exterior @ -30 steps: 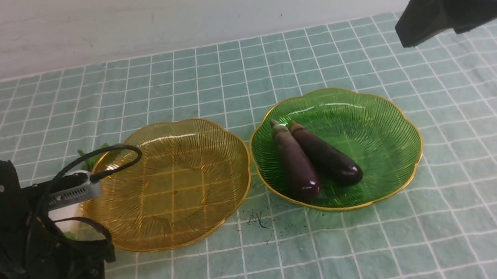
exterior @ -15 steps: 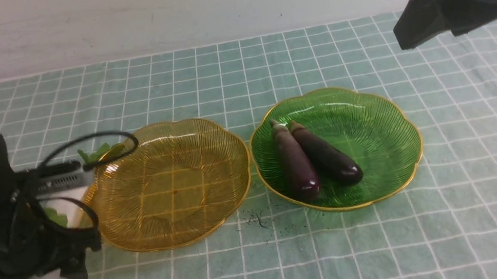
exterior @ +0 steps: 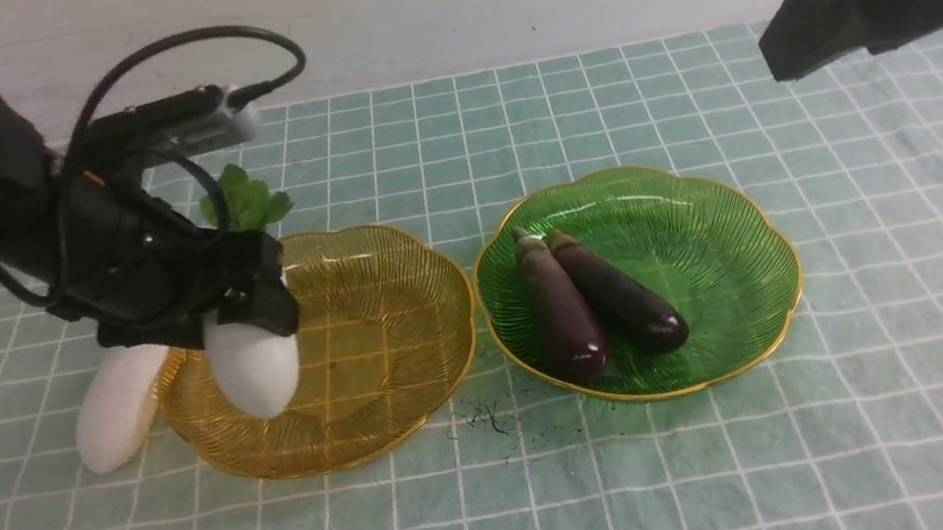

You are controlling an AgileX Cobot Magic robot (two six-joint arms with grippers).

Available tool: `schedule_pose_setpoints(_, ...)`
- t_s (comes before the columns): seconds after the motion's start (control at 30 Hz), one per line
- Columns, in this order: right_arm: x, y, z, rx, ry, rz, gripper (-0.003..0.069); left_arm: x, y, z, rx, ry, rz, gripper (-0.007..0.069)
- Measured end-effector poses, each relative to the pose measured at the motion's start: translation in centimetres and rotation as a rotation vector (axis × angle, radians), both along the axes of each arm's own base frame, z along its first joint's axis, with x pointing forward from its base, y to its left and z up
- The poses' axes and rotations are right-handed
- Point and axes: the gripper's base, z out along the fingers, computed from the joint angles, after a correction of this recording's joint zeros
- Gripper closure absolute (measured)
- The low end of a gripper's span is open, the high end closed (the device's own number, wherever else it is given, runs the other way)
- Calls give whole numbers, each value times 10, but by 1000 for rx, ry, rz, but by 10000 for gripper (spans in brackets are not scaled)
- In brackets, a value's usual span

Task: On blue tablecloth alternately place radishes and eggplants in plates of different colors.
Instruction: 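Pick up the white radish and place it in the left plate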

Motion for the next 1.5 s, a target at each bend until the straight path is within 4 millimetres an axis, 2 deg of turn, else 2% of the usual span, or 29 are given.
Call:
schedule_pose_setpoints(0.13, -38, -12, 27, 38, -104, 1, 270, 21, -19, -26, 9, 12, -54, 111)
schedule_pose_setpoints(0.17, -53, -17, 33, 48, -136, 2, 287, 25, -23, -32, 12, 19, -61, 115)
schedule_pose_setpoints(0.27, -70, -23, 37, 57, -162, 2, 312, 30, -26, -40, 15, 30, -68, 116)
schedule_pose_setpoints(0.33, -102, -34, 36, 61, -204, 3, 347, 34, -27, -48, 18, 47, -72, 114)
schedule_pose_setpoints(0.4, -110, -36, 32, 55, -203, 5, 360, 35, -28, -50, 19, 52, -73, 109)
schedule_pose_setpoints(0.43, -124, -43, 25, 40, -214, 0, 382, 35, -28, -52, 19, 55, -73, 95)
schedule_pose_setpoints(0.5, -144, -52, 14, 12, -229, -12, 409, 36, -28, -51, 20, 52, -74, 83)
schedule_pose_setpoints(0.57, -152, -56, 9, 2, -235, -17, 416, 37, -28, -48, 18, 44, -74, 82)
schedule_pose_setpoints(0.7, -178, -70, -15, -58, -254, -46, 441, 42, -30, -33, 11, 24, -87, 75)
schedule_pose_setpoints(0.87, -182, -74, -29, -88, -237, -54, 444, 48, -29, -14, 42, -1, -117, 77)
schedule_pose_setpoints(1.0, -182, -74, -32, -92, -231, -55, 444, 53, -22, 6, 142, -22, -121, 140)
schedule_pose_setpoints(1.07, -181, -74, -32, -93, -230, -55, 444, 53, -16, 15, 211, -12, -113, 210)
schedule_pose_setpoints(1.1, -181, -74, -32, -94, -229, -55, 444, 53, -11, 21, 256, 1, -104, 270)
schedule_pose_setpoints(1.17, -181, -74, -32, -98, -230, -57, 444, 54, 9, 31, 343, 23, -59, 477)
schedule_pose_setpoints(1.2, -181, -74, -32, -100, -231, -58, 444, 54, 13, 33, 345, 21, -48, 505)
schedule_pose_setpoints(1.27, -181, -75, -32, -109, -234, -62, 444, 54, 42, 39, 355, 31, 34, 601)
schedule_pose_setpoints(1.4, -180, -76, -32, -121, -237, -68, 444, 35, 101, 41, 279, 85, 201, 623)
schedule_pose_setpoints(1.43, -180, -76, -32, -123, -238, -68, 444, 30, 112, 36, 253, 113, 236, 623)
schedule_pose_setpoints(1.5, -180, -76, -32, -123, -238, -68, 444, 26, 122, 27, 221, 151, 267, 622)
